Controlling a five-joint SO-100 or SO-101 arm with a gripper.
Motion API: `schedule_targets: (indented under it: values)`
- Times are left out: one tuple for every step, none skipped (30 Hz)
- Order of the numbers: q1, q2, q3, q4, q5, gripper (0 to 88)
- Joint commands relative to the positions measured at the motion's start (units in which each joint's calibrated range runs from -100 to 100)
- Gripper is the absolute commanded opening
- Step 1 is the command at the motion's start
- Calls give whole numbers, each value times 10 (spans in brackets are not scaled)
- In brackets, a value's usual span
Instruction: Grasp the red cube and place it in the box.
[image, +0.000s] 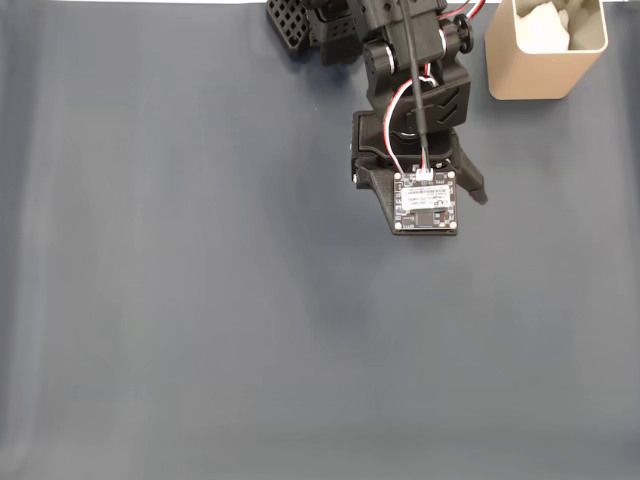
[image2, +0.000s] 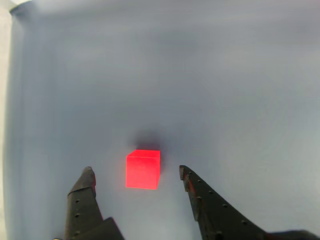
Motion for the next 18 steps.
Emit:
schedule_targets:
  values:
    - [-8, -6, 0, -7, -4, 410]
    - [-10, -6, 2, -7, -5, 410]
    - [-13, -6, 3, -7, -7, 410]
    - [-15, -5, 4, -8, -8, 410]
    - [-18, -5, 4, -8, -9, 410]
    - [-20, -4, 4, -8, -10, 410]
    - [-22, -4, 4, -8, -11, 410]
    - [-24, -4, 5, -9, -12, 410]
    - [-27, -3, 5, -9, -13, 410]
    - [-29, -2, 5, -10, -14, 410]
    - [-31, -1, 6, -11, -15, 410]
    - [-32, 0, 6, -12, -16, 410]
    - [-34, 1, 6, -12, -17, 410]
    - [-35, 2, 7, -14, -17, 410]
    - [-37, 2, 8, -15, -17, 410]
    - [-37, 3, 8, -17, -17, 410]
    - [-37, 4, 9, -19, -16, 411]
    - [-37, 5, 10, -20, -16, 411]
